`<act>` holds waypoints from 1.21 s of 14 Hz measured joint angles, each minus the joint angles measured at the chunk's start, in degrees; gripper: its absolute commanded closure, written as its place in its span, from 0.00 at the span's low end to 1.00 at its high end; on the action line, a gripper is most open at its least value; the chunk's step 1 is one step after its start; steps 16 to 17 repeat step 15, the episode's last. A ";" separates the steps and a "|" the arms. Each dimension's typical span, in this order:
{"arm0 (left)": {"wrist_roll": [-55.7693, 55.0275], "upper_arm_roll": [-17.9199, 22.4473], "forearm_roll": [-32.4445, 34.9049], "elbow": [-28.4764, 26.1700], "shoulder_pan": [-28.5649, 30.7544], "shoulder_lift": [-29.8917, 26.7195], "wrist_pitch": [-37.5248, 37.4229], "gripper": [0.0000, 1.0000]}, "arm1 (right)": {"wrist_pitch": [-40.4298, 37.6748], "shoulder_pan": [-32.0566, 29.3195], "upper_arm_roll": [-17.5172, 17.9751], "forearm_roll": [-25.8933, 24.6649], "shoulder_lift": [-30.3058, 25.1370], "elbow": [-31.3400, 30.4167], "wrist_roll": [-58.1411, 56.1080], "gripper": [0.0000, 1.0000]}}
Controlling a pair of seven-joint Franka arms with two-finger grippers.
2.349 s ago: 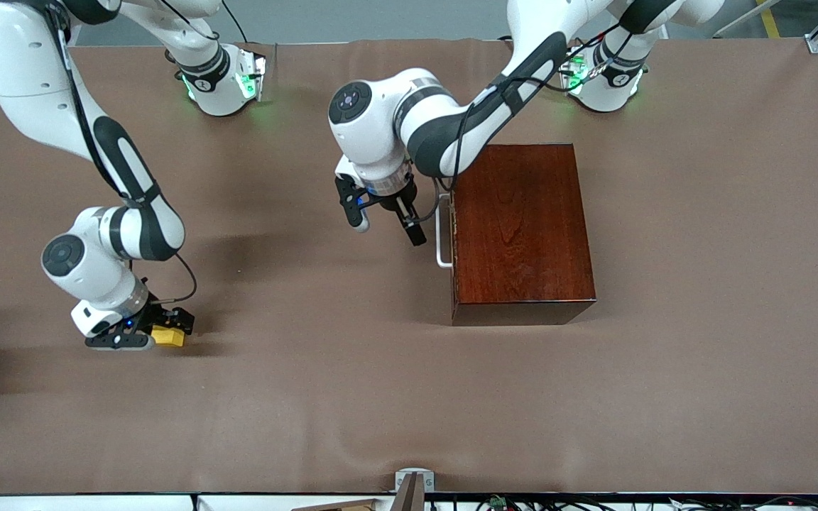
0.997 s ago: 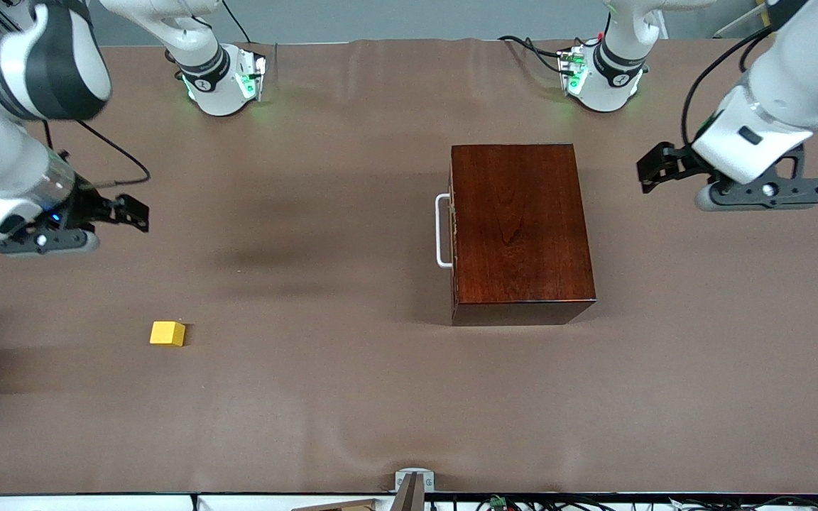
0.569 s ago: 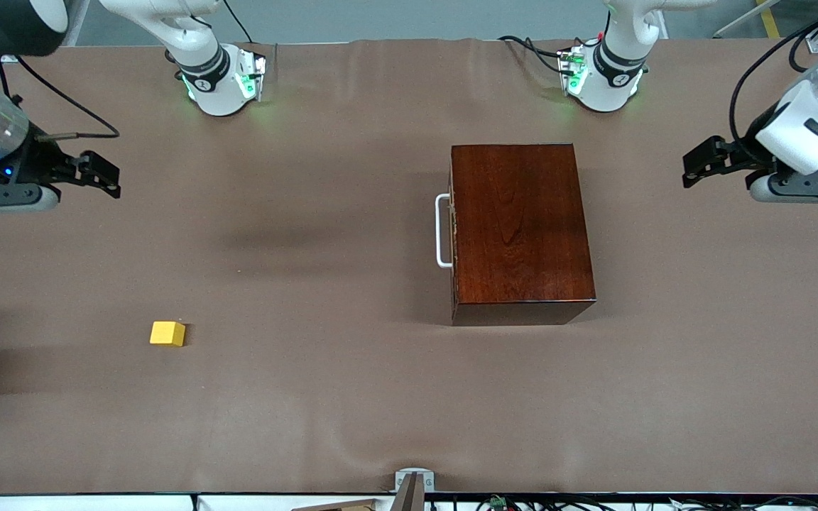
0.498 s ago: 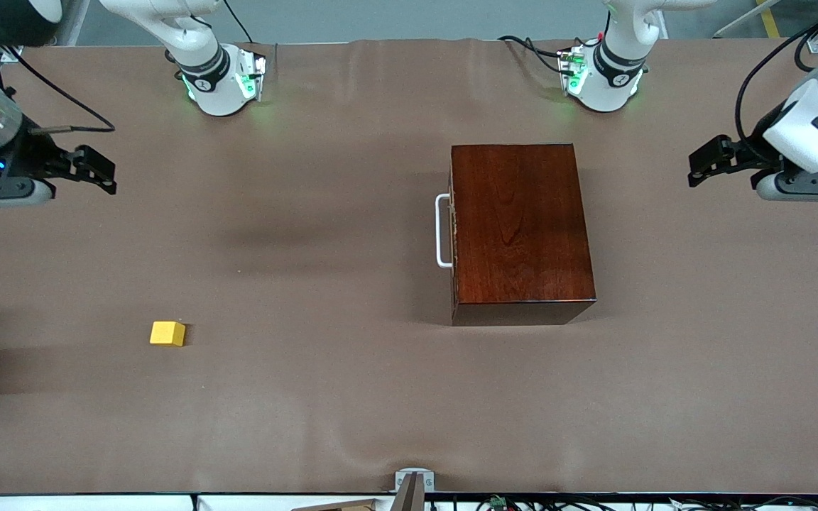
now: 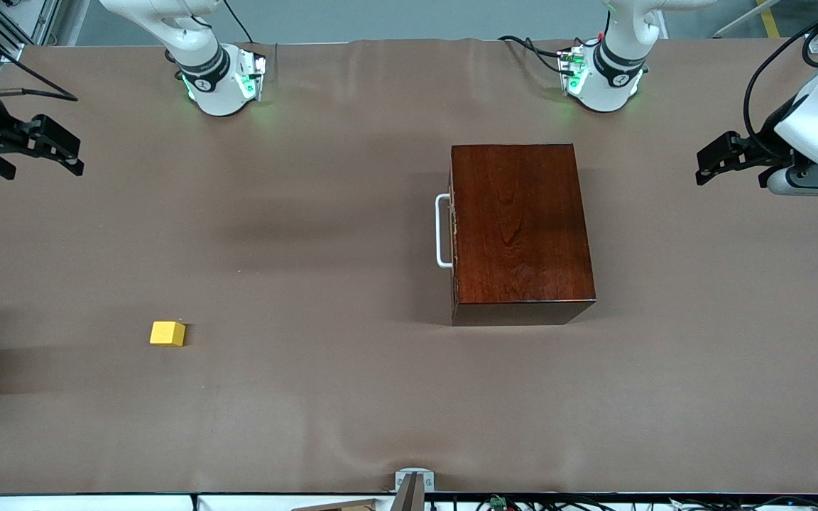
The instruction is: Open drawer, take yellow block, close drawer
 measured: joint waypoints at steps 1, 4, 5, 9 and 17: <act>0.00 -0.08 0.10 0.00 -0.01 0.00 0.13 0.00 | -0.17 0.00 0.00 0.00 0.59 0.49 0.00 0.00; -0.02 -0.17 0.51 0.00 -0.08 0.01 0.99 0.00 | -0.40 -0.01 -0.01 0.17 1.35 1.14 0.02 0.00; -0.03 -0.17 0.53 0.00 -0.08 0.03 1.27 0.00 | -0.47 -0.02 -0.02 0.40 1.38 1.17 0.04 0.00; -0.14 -0.11 0.56 0.69 -0.04 0.08 1.97 0.00 | -0.65 -0.09 -0.13 1.02 1.45 1.18 0.14 0.00; -0.20 -0.06 0.56 1.35 -0.02 0.09 1.98 0.00 | -0.69 -0.21 -0.33 3.30 2.34 1.18 0.51 0.00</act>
